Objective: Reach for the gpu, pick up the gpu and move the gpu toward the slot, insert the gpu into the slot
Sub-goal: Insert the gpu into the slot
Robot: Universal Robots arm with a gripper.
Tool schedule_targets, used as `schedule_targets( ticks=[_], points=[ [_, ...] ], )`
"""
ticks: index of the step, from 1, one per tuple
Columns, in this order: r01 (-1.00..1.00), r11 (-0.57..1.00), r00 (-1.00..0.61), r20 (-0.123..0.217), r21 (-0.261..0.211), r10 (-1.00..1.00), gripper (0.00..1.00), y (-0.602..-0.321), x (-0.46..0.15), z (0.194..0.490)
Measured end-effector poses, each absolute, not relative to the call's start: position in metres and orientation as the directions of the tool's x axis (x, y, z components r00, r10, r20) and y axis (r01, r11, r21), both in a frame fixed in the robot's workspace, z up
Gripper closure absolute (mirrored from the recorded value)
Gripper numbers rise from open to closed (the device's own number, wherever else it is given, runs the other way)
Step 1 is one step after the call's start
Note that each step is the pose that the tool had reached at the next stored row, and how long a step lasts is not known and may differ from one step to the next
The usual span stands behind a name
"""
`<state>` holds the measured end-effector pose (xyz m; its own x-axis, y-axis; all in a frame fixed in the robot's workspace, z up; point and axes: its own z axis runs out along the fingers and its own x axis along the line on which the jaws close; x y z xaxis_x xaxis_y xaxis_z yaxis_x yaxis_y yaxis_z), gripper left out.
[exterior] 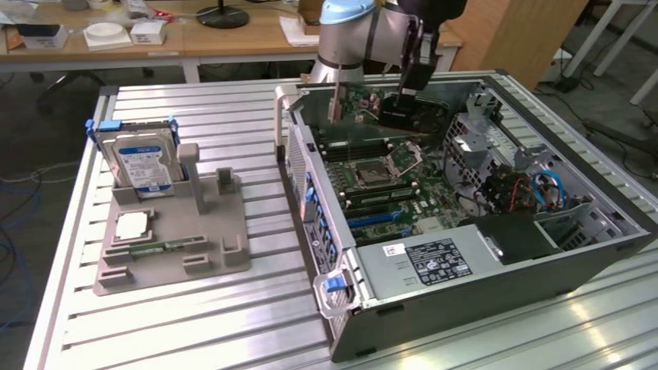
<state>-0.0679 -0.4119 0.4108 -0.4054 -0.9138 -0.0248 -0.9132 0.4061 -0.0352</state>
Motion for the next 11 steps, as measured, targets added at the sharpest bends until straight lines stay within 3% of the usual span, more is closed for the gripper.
schedule_targets(
  ticks=[11],
  points=[
    [-0.972,0.232,-0.231,-0.025,-0.035,-0.973,0.75,-0.4119,-0.0677,0.4078]
  ],
)
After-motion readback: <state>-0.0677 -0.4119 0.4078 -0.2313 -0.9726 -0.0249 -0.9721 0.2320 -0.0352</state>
